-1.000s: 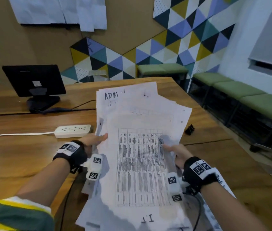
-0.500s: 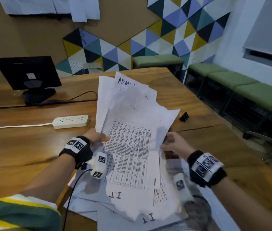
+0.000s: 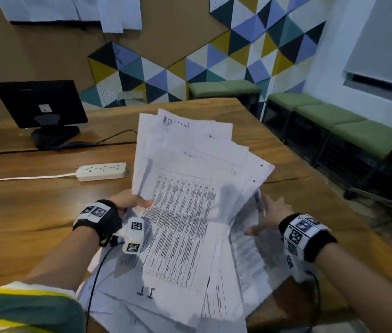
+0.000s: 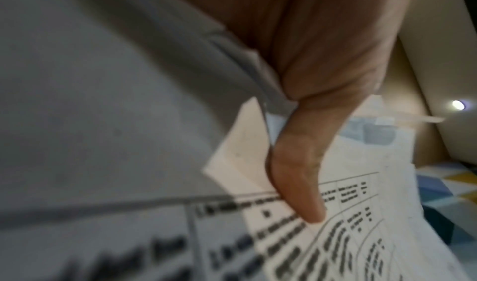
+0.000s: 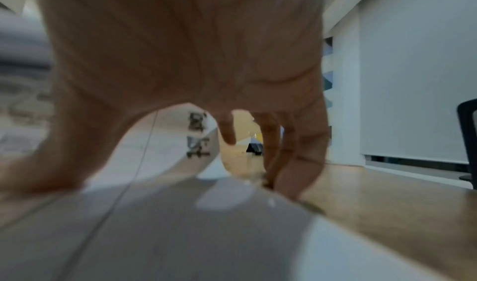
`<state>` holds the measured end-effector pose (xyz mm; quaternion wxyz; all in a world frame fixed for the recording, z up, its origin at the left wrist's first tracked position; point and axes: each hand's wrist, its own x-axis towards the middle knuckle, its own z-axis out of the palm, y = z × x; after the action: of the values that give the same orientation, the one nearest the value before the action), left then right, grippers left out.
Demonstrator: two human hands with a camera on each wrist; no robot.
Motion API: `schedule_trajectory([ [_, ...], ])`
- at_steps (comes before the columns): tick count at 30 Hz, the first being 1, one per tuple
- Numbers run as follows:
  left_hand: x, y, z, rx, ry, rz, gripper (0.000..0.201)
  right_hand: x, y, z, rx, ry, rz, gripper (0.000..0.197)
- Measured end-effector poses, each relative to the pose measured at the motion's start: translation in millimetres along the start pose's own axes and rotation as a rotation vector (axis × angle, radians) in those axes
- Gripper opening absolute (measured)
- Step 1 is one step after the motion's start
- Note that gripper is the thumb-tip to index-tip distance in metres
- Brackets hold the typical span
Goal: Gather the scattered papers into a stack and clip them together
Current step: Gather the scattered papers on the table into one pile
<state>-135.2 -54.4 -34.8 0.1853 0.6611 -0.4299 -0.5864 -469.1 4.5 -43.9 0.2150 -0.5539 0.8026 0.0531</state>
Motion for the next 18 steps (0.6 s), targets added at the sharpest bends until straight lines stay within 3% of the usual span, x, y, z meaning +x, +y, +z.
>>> schedule_trajectory([
  [1,-7.7,4.0,9.1,0.038,0.009,0.001,0.031,0.7,-4.7,-2.7,-0.007,0.019,-0.021,0.091],
  [2,-11.5,6.6,16.2,0.069,0.034,-0.004,0.025,3.1,-7.8,-3.8,-0.014,0.039,-0.059,0.069],
  [4,-12.5,9.6,20.7,0.068,0.069,0.027,0.039,6.7,-9.8,-5.1,-0.014,0.052,-0.105,0.037],
  [5,-8.6,9.2,17.1,0.029,0.073,0.059,0.042,10.3,-7.0,-4.5,-0.010,0.048,-0.107,0.045],
  [7,3.4,4.9,5.8,-0.030,0.088,0.084,0.025,17.2,1.8,-3.7,0.039,0.040,-0.038,0.083],
  [8,6.4,4.0,0.4,-0.060,0.085,0.095,0.017,20.4,6.0,-4.1,0.066,0.039,-0.018,0.092],
  [10,1.5,5.9,-3.0,-0.111,0.099,0.126,0.012,29.1,14.6,-3.5,0.097,-0.006,0.006,0.094],
  [13,8.7,-0.8,-12.0,-0.181,0.166,0.157,0.014,33.7,24.8,-8.7,0.173,-0.208,-0.023,0.097],
  [14,16.3,-5.8,-17.5,-0.200,0.190,0.158,0.018,34.5,28.8,-11.0,0.176,-0.300,-0.062,0.096],
  [16,38.8,-19.1,-30.9,-0.231,0.210,0.146,0.031,27.7,31.0,-19.7,0.097,-0.469,-0.108,0.067],
  [18,56.4,-29.1,-40.1,-0.237,0.214,0.113,0.039,26.0,32.6,-26.6,0.025,-0.517,-0.123,0.045],
])
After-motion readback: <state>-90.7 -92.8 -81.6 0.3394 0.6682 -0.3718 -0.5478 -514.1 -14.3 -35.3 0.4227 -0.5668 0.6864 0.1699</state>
